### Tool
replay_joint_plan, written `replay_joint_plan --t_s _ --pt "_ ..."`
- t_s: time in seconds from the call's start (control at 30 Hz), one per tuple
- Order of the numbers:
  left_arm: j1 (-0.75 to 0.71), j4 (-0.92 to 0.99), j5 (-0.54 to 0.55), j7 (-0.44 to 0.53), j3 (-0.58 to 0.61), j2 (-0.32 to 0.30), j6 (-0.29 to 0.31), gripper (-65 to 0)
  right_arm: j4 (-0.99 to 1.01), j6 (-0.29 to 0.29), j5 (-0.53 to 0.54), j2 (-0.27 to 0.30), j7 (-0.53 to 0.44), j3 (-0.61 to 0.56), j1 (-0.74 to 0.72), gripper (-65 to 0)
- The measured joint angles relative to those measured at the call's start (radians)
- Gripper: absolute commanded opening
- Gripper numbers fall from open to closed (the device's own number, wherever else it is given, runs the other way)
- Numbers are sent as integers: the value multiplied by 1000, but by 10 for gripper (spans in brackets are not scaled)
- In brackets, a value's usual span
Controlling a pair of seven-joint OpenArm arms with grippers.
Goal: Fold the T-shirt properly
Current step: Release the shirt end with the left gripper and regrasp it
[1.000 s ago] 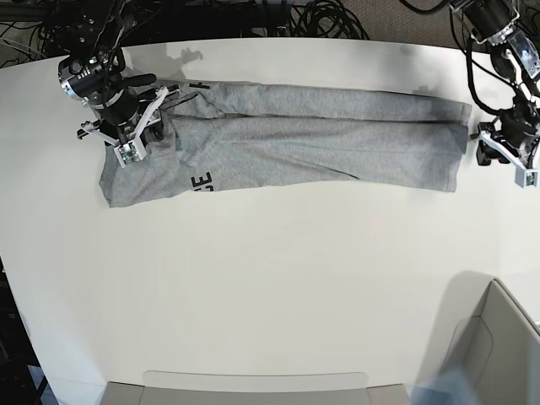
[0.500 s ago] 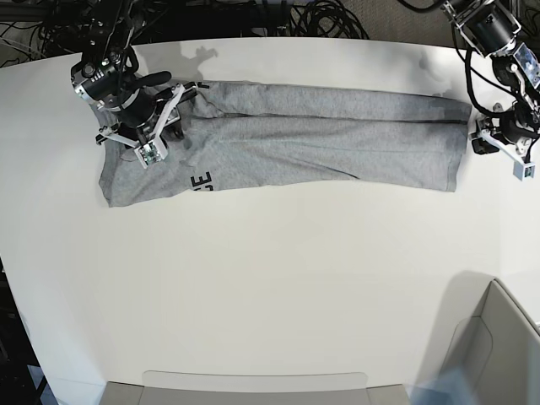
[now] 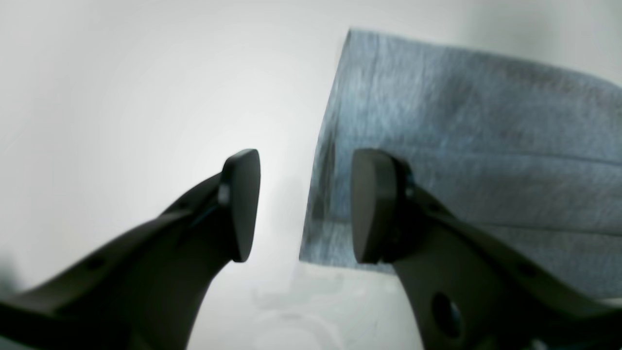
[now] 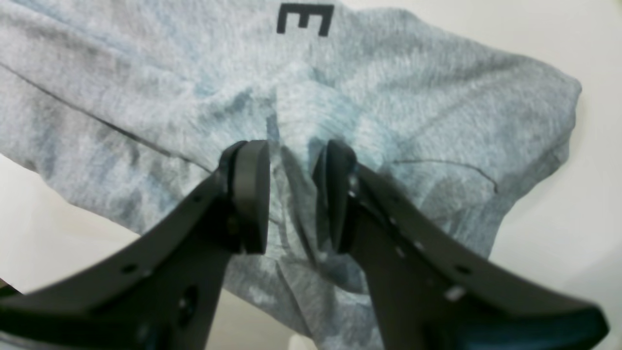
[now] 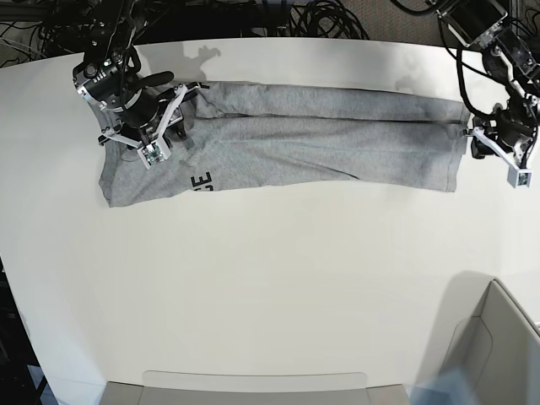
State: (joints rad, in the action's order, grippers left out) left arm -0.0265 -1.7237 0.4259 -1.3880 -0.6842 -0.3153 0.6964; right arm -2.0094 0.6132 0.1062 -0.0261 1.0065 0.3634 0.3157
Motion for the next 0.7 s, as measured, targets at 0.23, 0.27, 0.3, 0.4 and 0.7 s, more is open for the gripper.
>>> replay_joint_plan --t_s 0.23,0.27,0.3,0.4,0.7 --pt "-24 42 -62 111 43 23 4 -342 28 0 0 4 0 0 0 -452" --pt "-24 63 -89 109 43 25 -1 -342 33 0 -1 4 0 0 1 -452" --pt "-27 87 -104 115 39 27 0 -342 34 0 -1 6 0 0 1 -452" --pt "-34 140 -111 165 39 32 1 -342 37 0 0 6 -1 0 0 -452" --pt "-25 246 -104 221 41 30 0 -342 40 0 0 6 -1 0 -6 -452"
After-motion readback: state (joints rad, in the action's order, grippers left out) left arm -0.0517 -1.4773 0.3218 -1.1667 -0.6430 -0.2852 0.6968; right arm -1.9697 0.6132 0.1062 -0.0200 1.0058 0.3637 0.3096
